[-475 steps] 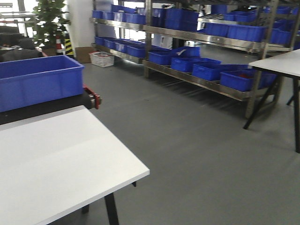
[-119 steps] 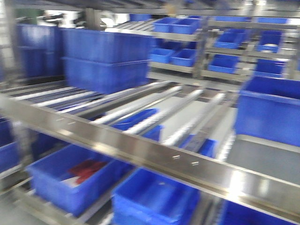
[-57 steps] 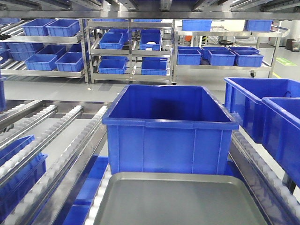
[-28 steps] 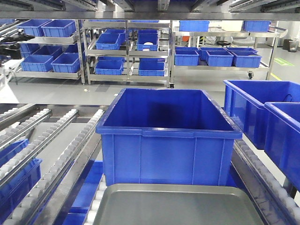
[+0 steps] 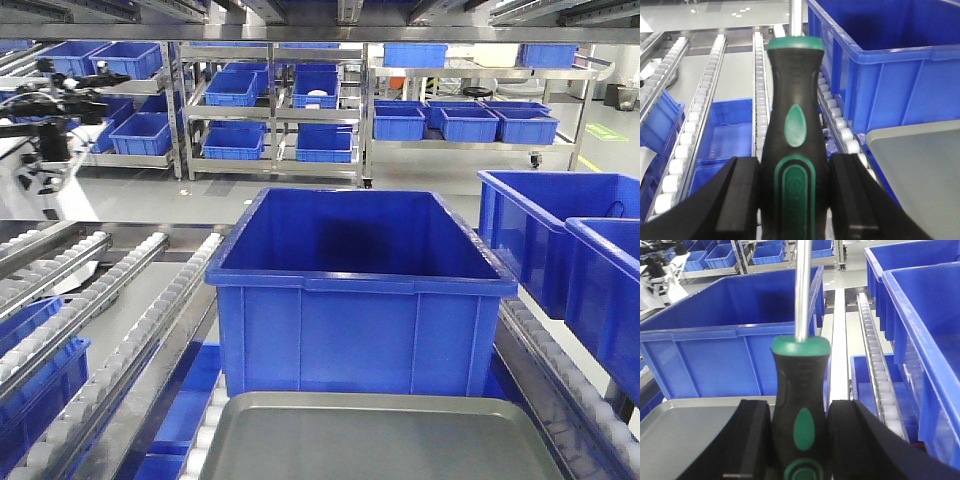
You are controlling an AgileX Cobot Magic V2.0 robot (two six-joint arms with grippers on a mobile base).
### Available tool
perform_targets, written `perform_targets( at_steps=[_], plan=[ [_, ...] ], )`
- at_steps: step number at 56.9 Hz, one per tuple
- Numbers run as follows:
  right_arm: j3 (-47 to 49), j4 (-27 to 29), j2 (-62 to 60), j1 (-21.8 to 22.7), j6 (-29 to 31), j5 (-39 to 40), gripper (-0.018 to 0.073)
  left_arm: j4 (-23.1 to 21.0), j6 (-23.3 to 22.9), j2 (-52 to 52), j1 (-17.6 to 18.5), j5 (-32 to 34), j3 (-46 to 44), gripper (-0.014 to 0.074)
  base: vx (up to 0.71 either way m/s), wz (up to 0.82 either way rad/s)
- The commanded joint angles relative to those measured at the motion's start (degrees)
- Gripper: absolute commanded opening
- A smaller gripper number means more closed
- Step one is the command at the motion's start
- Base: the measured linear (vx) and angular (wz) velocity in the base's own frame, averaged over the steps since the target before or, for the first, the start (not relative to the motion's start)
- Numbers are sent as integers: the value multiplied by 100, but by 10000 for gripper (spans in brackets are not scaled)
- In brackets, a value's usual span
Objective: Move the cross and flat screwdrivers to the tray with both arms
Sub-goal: 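Stop at the grey tray and lower both screwdrivers toward it, then open both grippers to drop the screwdrivers onto the grey tray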
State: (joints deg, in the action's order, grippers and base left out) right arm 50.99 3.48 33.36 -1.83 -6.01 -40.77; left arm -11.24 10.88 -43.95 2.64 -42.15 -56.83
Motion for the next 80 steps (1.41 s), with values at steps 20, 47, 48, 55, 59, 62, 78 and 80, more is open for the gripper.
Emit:
perform_targets(
  at_steps=[20,47,48,55,59,62,78,80],
  plan=[
    [163,73,21,-6,-19,1066,-8,-99,-33,42,-15,872,-154,-1,0,0],
    [163,262,78,-6,-11,903,-8,-250,-33,-97,-15,419,-146,-1,0,0],
    [163,276,105,-6,-4,866,-8,-370,-33,-132,-15,354,-146,-1,0,0],
    [163,491,419,-6,79,544,-8,-1548,445,-395,-15,85,-146,-1,0,0],
    [163,830,625,-6,327,438,-8,-2330,978,-543,-15,10,-146,-1,0,0],
    [163,1164,786,-6,601,398,-8,-2881,1350,-665,-15,-61,-146,-1,0,0],
    [163,3383,1858,-38,2140,57,-8,-4097,1831,-1396,526,-401,-146,-1,0,0],
    [163,3502,1986,-92,2223,38,-8,-4103,1809,-1499,701,-367,-135,-1,0,0]
  ],
)
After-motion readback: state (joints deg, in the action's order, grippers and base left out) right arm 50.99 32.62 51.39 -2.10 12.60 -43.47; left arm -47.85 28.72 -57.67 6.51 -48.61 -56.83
